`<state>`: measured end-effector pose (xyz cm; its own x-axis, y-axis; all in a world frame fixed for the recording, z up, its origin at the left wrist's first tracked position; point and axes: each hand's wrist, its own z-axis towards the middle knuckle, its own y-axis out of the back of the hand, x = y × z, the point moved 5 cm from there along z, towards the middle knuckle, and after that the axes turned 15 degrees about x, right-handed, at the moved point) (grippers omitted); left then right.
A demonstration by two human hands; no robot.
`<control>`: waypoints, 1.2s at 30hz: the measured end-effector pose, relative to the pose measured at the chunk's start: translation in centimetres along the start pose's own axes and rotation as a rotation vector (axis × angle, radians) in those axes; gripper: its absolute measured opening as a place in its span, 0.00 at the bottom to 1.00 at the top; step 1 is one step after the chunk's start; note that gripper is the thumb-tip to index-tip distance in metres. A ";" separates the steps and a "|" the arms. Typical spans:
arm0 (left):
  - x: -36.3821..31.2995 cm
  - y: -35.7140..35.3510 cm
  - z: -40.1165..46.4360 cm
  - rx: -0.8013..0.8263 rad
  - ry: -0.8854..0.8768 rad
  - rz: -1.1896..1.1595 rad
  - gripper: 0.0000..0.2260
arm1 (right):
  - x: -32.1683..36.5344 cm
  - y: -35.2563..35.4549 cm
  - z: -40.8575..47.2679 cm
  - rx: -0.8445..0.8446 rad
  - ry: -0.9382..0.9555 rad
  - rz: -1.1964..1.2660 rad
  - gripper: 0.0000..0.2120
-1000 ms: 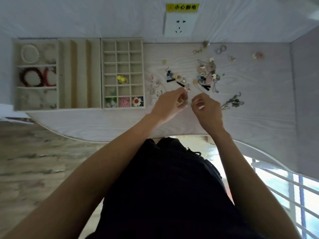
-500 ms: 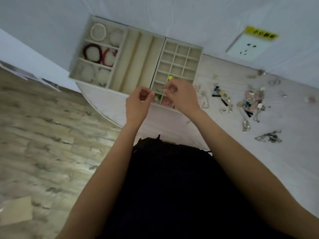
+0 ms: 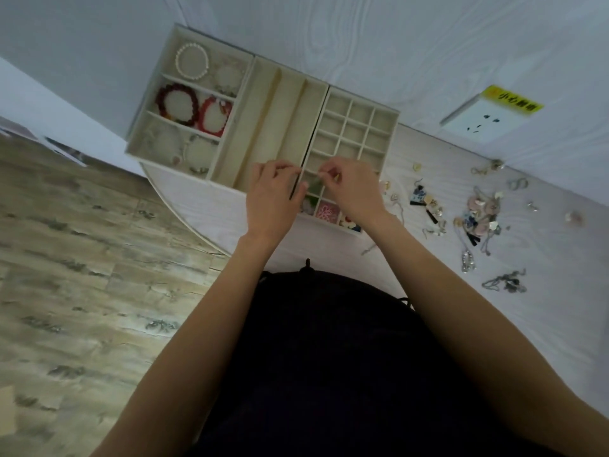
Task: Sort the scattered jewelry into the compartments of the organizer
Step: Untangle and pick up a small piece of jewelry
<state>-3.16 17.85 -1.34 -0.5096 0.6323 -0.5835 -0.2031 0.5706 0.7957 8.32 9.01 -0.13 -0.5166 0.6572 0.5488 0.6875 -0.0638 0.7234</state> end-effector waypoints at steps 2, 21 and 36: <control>0.3 0.2 -0.2 -0.015 -0.014 -0.003 0.10 | -0.3 0.2 -0.1 -0.014 -0.020 0.005 0.07; -0.1 -0.4 -0.2 0.124 -0.187 0.305 0.09 | 0.9 -1.9 -0.6 -0.014 0.070 -0.444 0.12; -1.8 -0.9 0.7 0.138 -0.236 0.466 0.09 | 0.2 -2.0 -0.8 -0.044 0.058 -0.429 0.11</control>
<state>-1.50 16.54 -1.14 -0.3149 0.9262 -0.2074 0.1197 0.2555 0.9594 6.45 8.69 -1.20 -0.7794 0.5880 0.2162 0.3822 0.1728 0.9078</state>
